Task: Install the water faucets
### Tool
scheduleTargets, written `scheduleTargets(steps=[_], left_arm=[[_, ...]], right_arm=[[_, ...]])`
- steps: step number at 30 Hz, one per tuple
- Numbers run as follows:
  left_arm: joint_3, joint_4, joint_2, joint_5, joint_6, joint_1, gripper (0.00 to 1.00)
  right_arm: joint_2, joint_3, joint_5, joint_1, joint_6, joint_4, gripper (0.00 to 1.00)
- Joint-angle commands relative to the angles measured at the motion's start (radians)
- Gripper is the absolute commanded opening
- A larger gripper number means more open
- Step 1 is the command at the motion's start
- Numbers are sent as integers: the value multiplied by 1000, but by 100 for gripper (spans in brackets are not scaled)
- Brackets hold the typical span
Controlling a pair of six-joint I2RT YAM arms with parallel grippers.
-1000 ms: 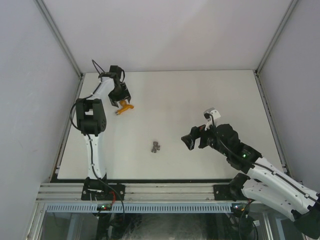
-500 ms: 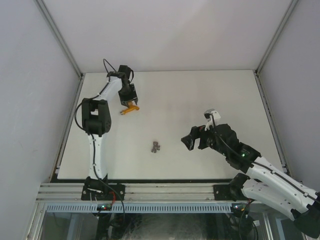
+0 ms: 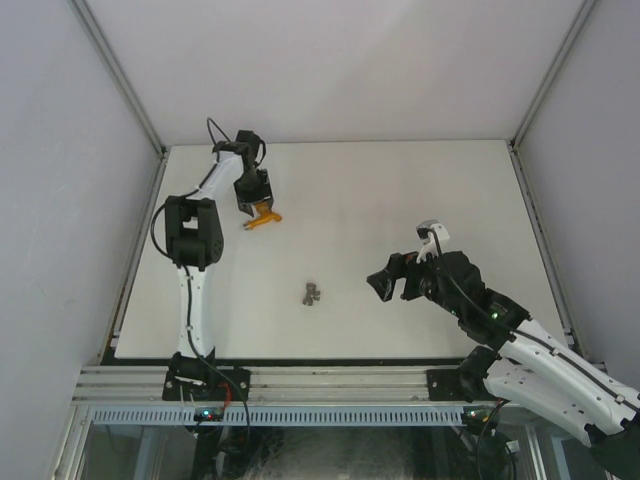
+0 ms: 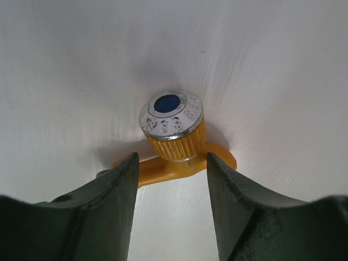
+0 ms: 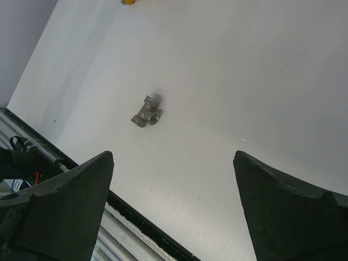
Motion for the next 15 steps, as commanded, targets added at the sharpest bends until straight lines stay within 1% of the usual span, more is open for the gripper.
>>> scheduleTargets(steps=[1,7,10,12,15], left_arm=[[66,-61,20,34,57,-2,54],[74,-93,25,103,86,-20,49],[69,-108,24,123,97,-44,45],[58,-108,12,132,96,-65,41],[50,-99,-8,135,91,-108,40]], right_arm=[[-7,5,12,6,21,13,90],[2,6,9,6,41,21,91],[4,6,5,6,50,23,90],[4,6,5,6,53,24,90],[5,6,7,6,53,23,90]])
